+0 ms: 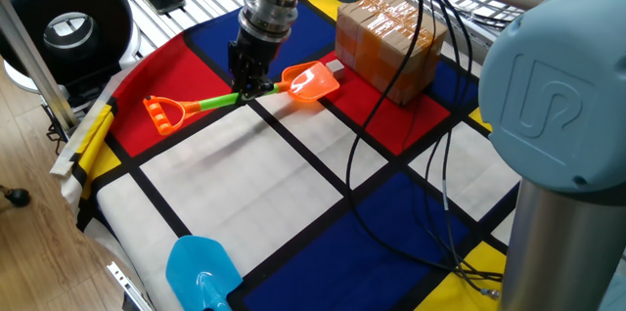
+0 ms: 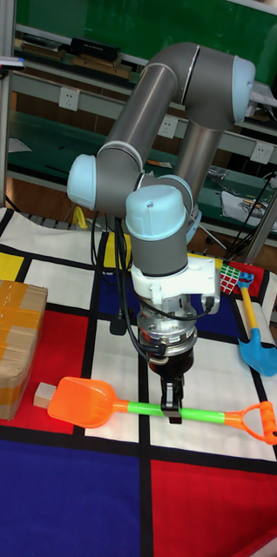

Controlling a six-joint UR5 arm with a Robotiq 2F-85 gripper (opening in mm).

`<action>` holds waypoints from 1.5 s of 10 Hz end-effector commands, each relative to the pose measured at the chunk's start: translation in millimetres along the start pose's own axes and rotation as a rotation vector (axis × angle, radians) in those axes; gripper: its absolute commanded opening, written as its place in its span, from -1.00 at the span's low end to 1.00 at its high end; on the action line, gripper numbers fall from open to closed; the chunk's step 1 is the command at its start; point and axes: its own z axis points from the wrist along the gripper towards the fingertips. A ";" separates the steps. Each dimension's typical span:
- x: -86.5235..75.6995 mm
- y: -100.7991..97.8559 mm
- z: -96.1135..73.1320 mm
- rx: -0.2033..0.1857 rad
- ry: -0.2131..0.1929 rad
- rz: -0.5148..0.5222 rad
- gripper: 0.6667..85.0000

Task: Use a shovel to scoop up an object

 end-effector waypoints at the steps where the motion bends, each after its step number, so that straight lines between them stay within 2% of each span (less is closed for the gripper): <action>1: -5.8 -4.2 -1.9 0.013 -0.026 0.006 -0.99; 3: -12.2 -9.8 -2.3 0.034 -0.050 0.006 -0.99; 8: -14.2 -9.9 -2.4 0.034 -0.058 0.029 -0.99; 10: -10.8 -10.8 -2.3 0.038 -0.045 0.030 -0.99; 12: -14.0 -8.8 -2.3 0.030 -0.058 0.027 -0.99; 14: -6.5 -8.9 -2.9 0.030 -0.028 -0.003 -0.99; 15: -10.8 -9.6 -10.5 0.022 -0.042 -0.004 -0.99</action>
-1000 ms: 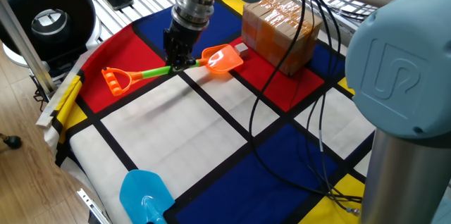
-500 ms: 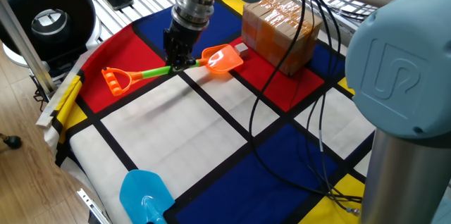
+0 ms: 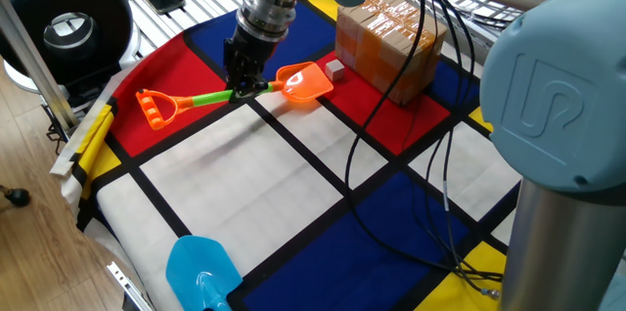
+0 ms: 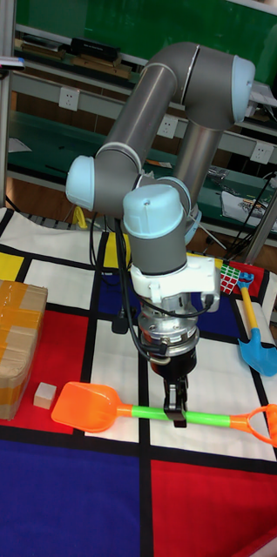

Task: Use a shovel to scoop up an object

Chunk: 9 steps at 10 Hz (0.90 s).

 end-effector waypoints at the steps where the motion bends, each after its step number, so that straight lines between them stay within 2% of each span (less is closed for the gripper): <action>1: -6.2 -2.2 -17.7 -0.017 -0.018 -0.010 -0.99; 2: -12.5 -2.0 -29.0 -0.026 -0.033 -0.011 -0.99; 3: -21.2 -0.4 -34.2 -0.016 -0.065 0.006 -0.99; 6: -34.1 0.8 -39.1 -0.016 -0.122 0.002 -0.99; 9: -32.4 2.3 -44.1 -0.034 -0.132 -0.025 -0.99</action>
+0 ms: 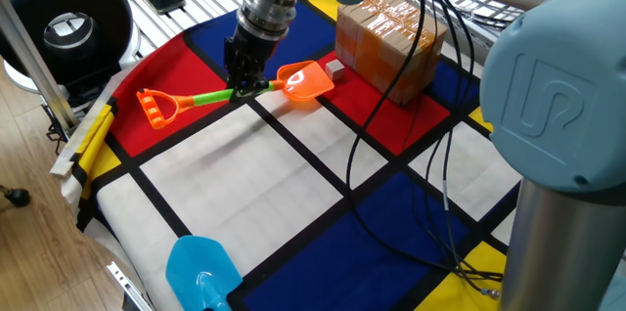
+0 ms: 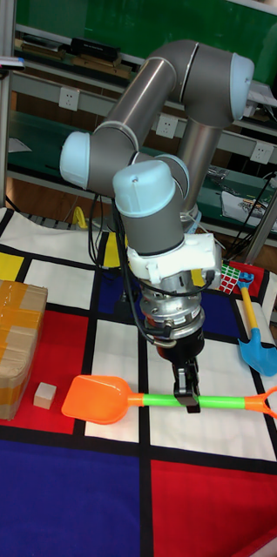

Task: Use a shovel to scoop up an object

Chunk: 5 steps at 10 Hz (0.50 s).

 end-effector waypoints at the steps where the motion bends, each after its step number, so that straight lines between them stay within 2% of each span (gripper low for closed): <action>1: -0.3 0.5 -14.2 -0.013 -0.033 -0.020 -0.99; 4: -8.1 2.5 -14.6 -0.021 -0.063 -0.001 -0.99; 5: -2.3 -3.3 -14.2 0.001 -0.041 0.005 -0.99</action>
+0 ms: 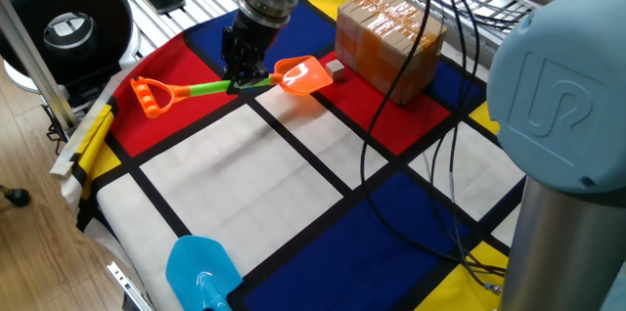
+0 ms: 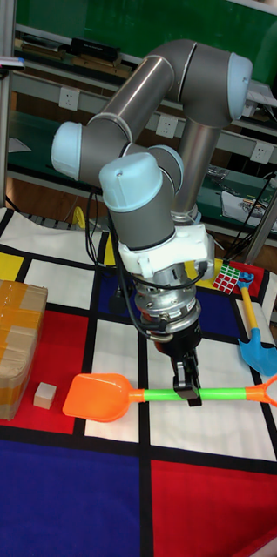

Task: Use a shovel to scoop up an object

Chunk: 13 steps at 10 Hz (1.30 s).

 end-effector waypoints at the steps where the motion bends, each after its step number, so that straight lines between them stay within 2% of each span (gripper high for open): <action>1: -1.1 -5.7 -4.4 0.018 -0.011 0.031 -0.99; 5: -0.1 -3.8 -4.3 0.011 -0.008 0.039 -0.99; 8: -8.4 -2.6 -4.5 0.005 -0.039 0.049 -0.99; 11: -10.5 -2.3 -4.5 0.003 -0.051 0.028 -0.99; 13: 0.2 -2.3 -4.3 -0.005 -0.058 0.013 -0.99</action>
